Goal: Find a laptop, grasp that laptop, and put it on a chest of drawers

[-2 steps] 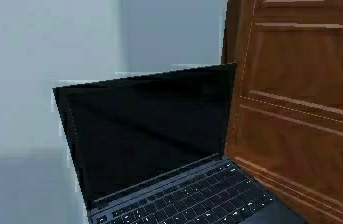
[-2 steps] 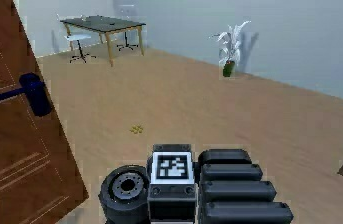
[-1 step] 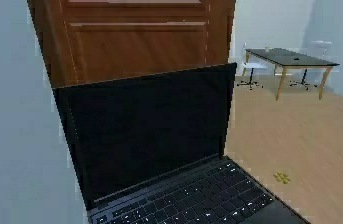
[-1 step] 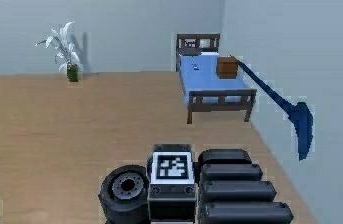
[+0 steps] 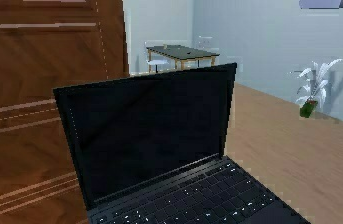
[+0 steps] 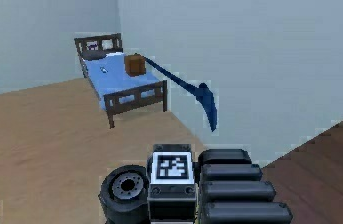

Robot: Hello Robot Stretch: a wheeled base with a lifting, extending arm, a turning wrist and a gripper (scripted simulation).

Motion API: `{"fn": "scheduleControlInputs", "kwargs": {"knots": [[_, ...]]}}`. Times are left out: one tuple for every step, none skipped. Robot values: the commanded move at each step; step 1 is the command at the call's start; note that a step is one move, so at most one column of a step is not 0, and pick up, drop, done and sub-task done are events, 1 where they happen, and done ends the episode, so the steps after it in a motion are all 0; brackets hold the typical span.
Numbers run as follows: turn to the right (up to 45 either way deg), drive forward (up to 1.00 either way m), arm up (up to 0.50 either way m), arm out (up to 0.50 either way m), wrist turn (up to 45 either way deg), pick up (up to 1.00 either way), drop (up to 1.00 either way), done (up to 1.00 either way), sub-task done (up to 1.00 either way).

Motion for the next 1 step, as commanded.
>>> {"fn": "scheduleControlInputs", "kwargs": {"knots": [[3.0, 0.0, 0.0, 0.0, 0.0, 0.0, 0.0, 0.0, 0.0]]}}
